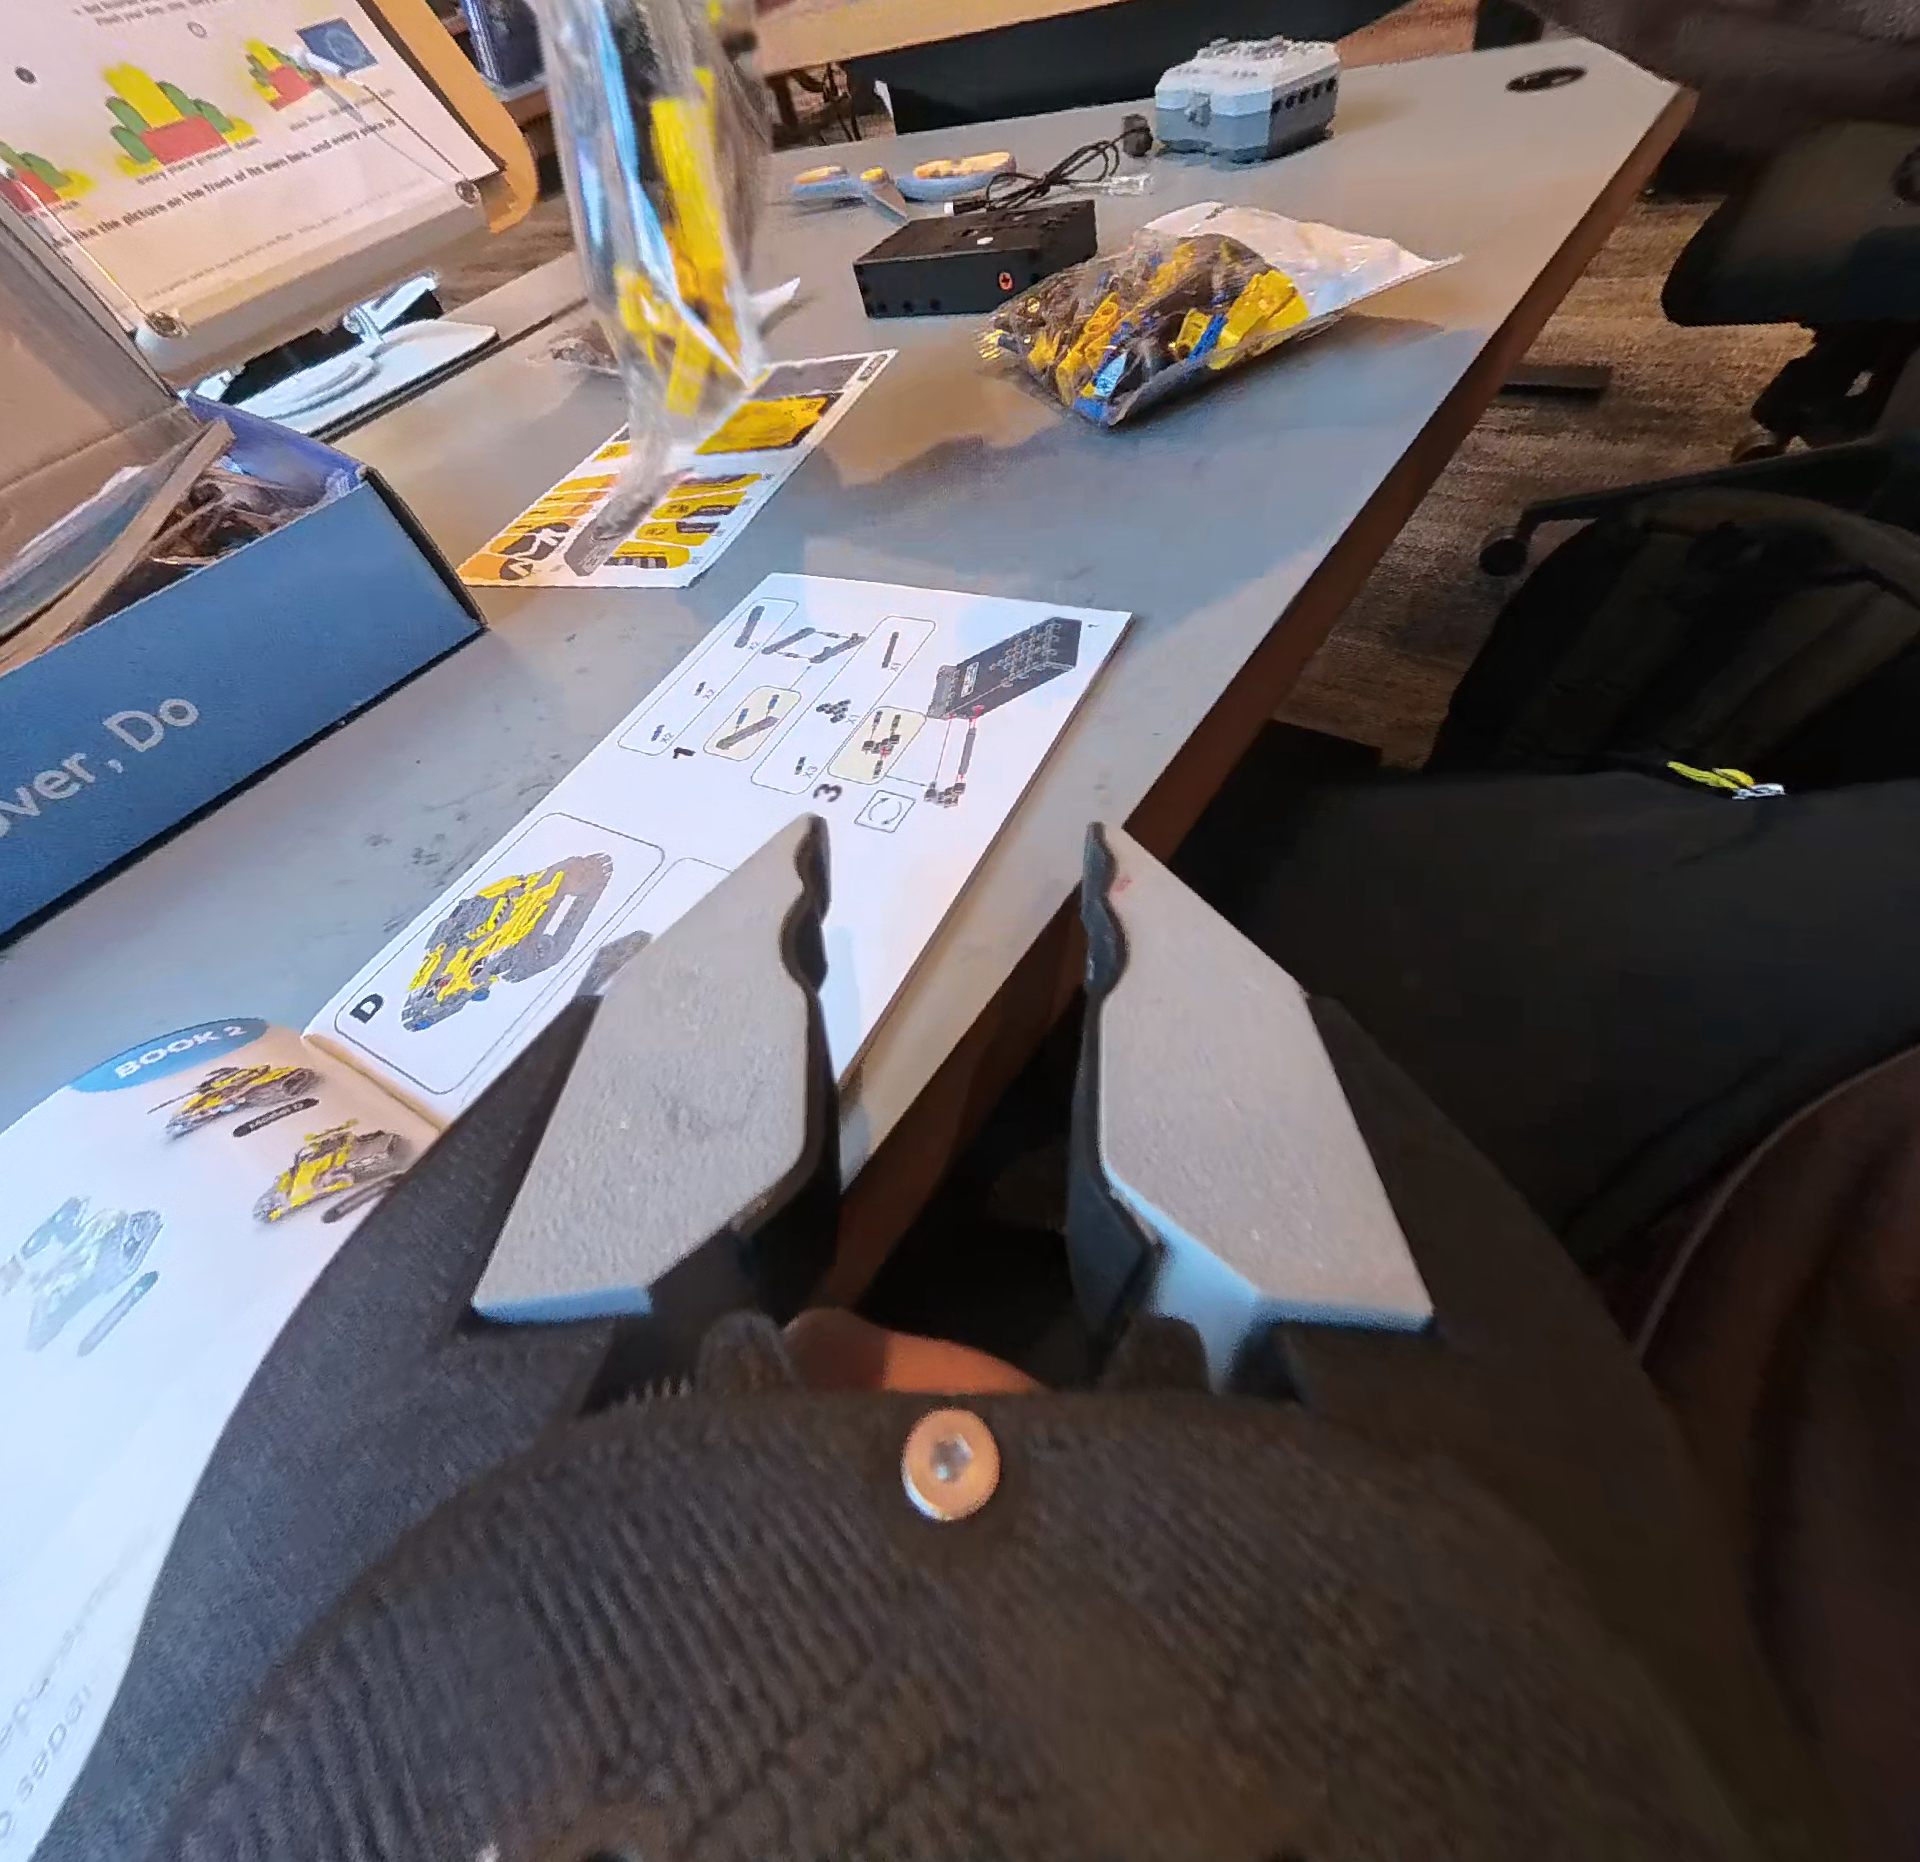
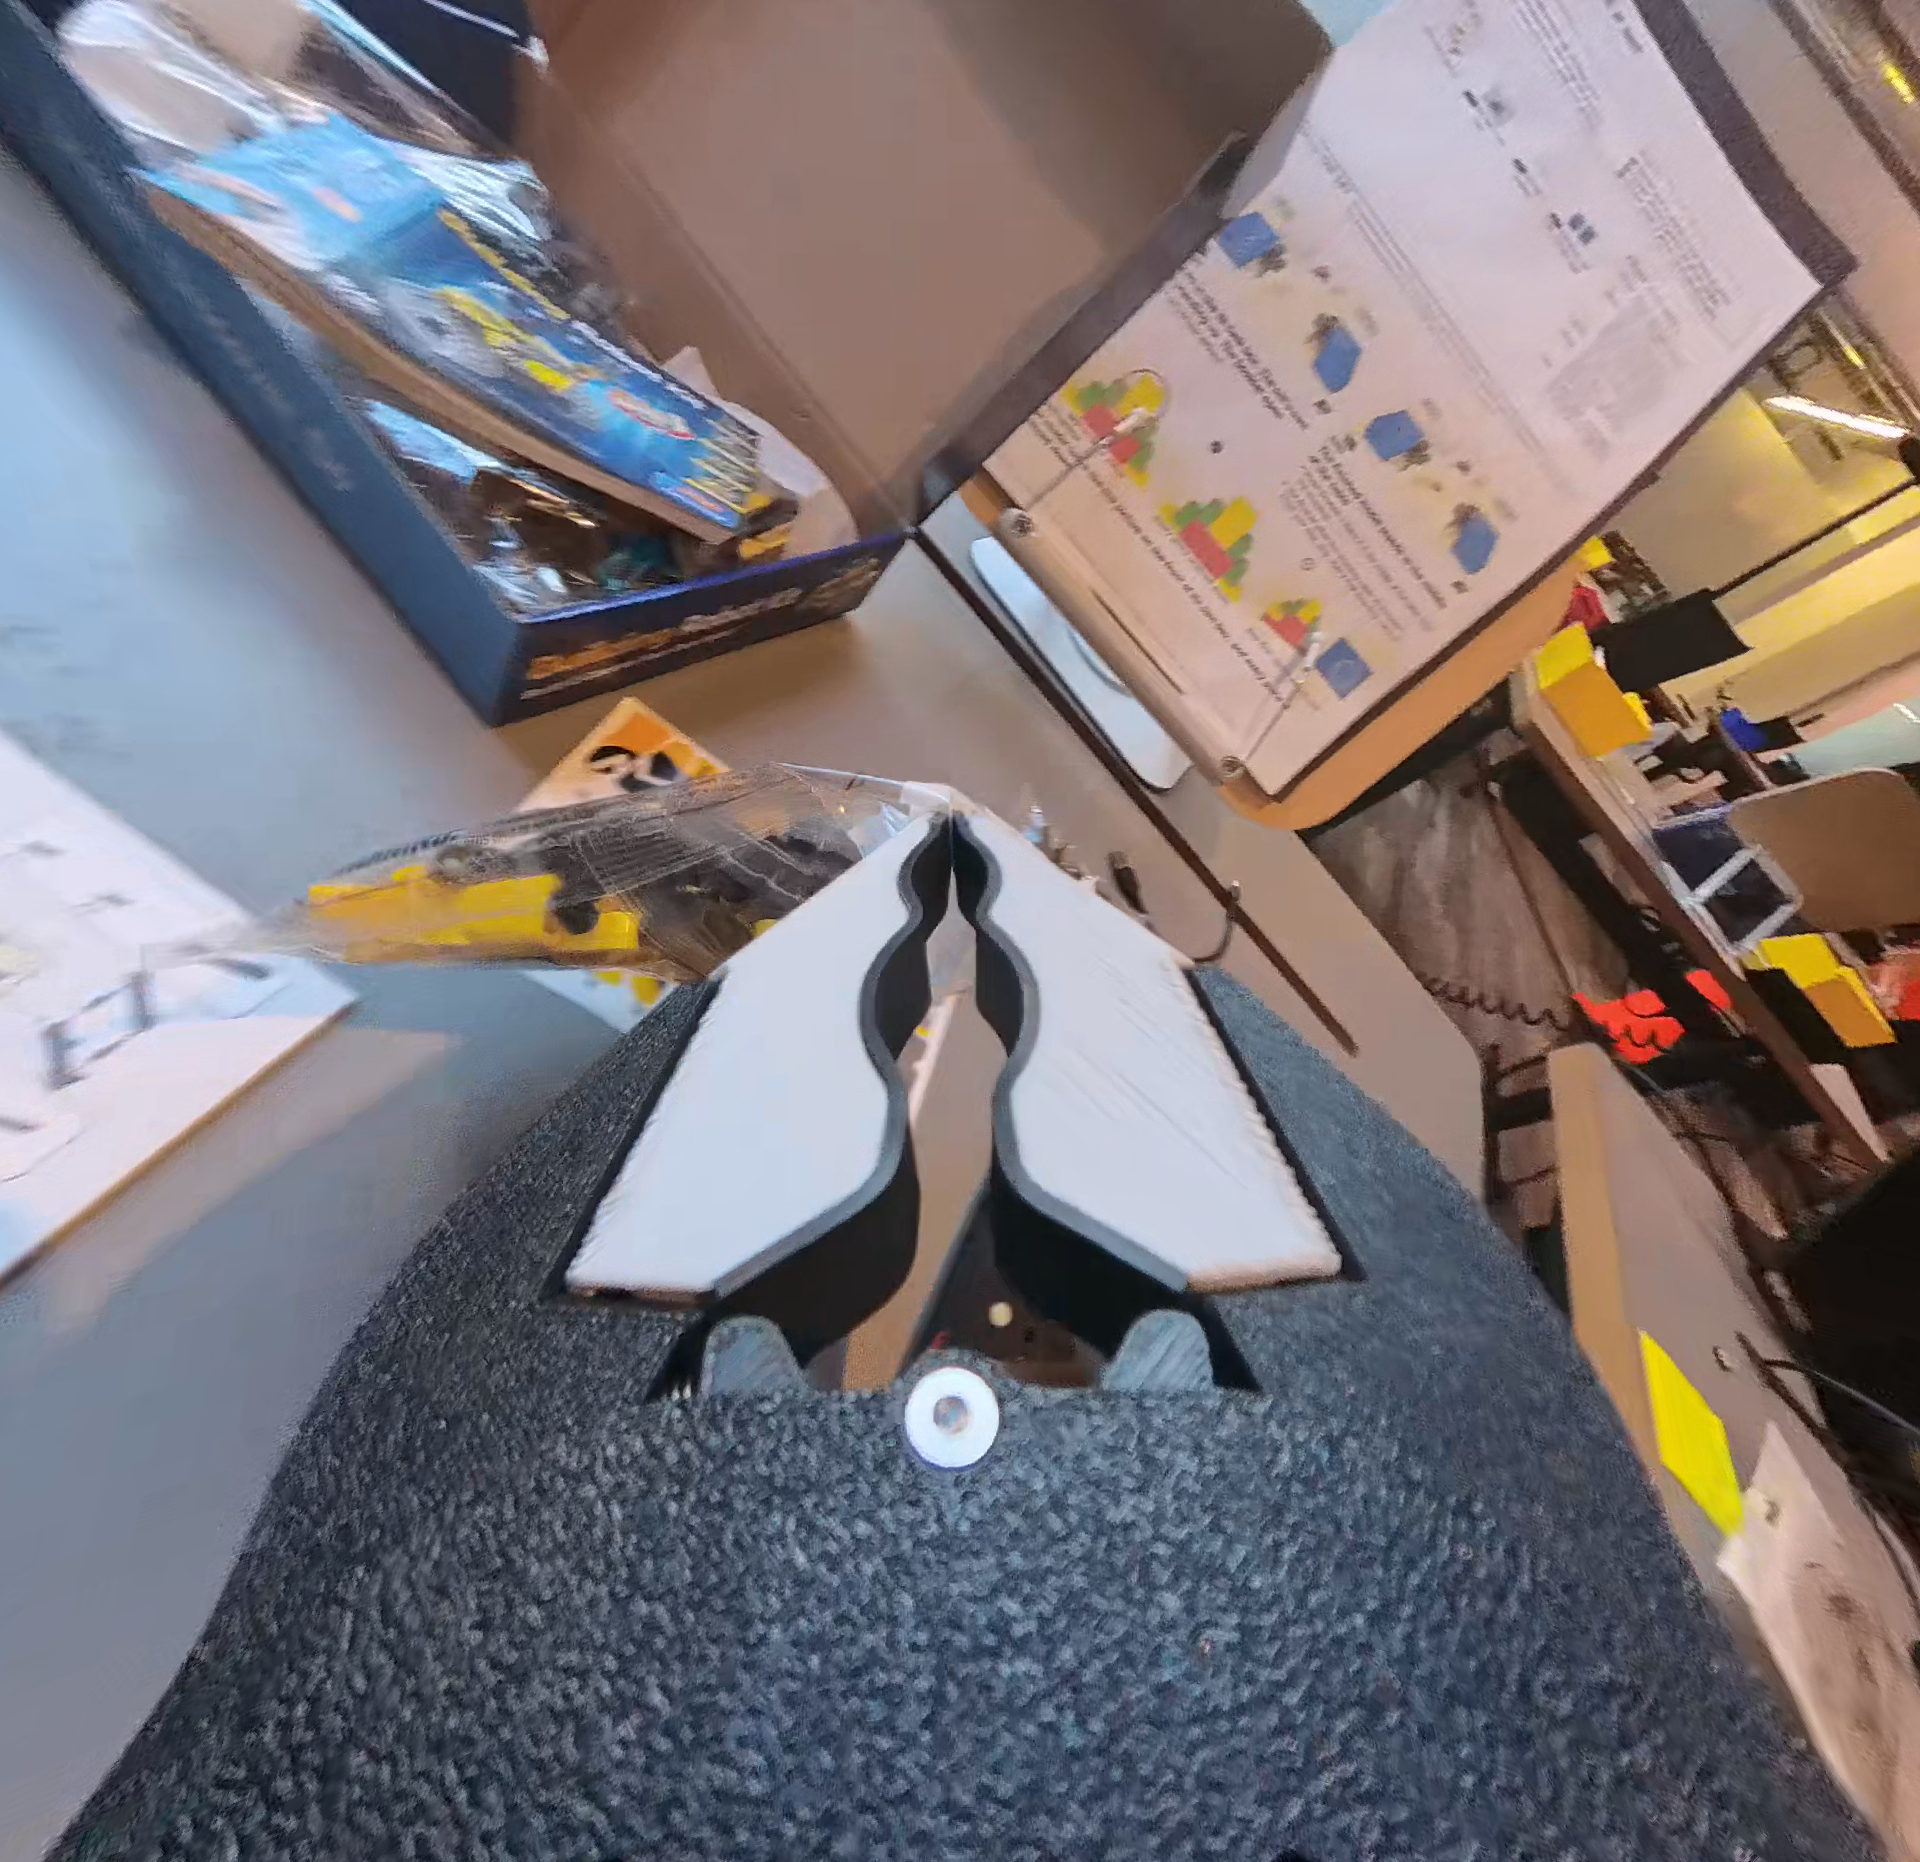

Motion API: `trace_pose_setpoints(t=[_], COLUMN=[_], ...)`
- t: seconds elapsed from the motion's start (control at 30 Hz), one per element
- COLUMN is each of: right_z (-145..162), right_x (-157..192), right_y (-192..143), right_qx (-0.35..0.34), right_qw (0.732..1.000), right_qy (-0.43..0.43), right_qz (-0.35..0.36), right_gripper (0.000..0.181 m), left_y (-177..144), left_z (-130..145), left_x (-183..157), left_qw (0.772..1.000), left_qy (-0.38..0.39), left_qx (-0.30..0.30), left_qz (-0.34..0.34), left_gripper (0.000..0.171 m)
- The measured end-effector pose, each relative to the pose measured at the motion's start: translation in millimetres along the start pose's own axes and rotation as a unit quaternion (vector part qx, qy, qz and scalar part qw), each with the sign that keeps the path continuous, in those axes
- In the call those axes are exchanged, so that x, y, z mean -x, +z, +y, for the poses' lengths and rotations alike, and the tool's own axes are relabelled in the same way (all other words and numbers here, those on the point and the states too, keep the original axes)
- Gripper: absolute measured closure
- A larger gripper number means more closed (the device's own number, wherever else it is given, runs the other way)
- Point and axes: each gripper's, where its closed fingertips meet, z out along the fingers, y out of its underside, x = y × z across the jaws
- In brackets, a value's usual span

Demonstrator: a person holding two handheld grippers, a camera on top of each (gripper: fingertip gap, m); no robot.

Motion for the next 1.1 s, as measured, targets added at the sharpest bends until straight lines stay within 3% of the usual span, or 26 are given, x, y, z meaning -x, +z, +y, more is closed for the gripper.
trace_pose_setpoints(t=[0.27,0.4,0.53,0.6,0.7,0.77,0.87,0.97,1.1], right_z=[7,62,119,129,112,85,51,45,56], right_x=[-59,-31,0,6,11,37,98,152,198], right_y=[35,45,32,19,-2,-16,-34,-38,-30], right_qx=[0.020,0.101,0.180,0.194,0.151,0.096,0.043,0.040,0.071], right_qw=[0.999,0.994,0.978,0.972,0.973,0.963,0.926,0.911,0.908], right_qy=[0.021,0.050,0.086,0.112,0.151,0.192,0.217,0.163,0.058], right_qz=[0.046,-0.015,-0.063,-0.072,-0.089,-0.161,-0.307,-0.378,-0.410], right_gripper=[0.181,0.181,0.173,0.158,0.147,0.141,0.135,0.130,0.120], left_y=[1,-1,-1,-1,0,0,0,-5,-20], left_z=[2,1,2,2,2,1,0,-1,2], left_x=[-3,-3,-6,-9,-13,-14,-15,-15,-12], left_qw=[1.000,1.000,1.000,1.000,0.999,0.999,0.999,0.999,0.999], left_qy=[0.003,-0.005,-0.012,-0.016,-0.018,-0.017,-0.018,-0.013,-0.019], left_qx=[0.003,0.000,0.002,0.004,0.006,0.007,0.006,0.004,-0.002], left_qz=[0.007,0.008,0.017,0.024,0.031,0.032,0.033,0.035,0.041], left_gripper=[0.125,0.125,0.125,0.124,0.123,0.123,0.122,0.119,0.117])
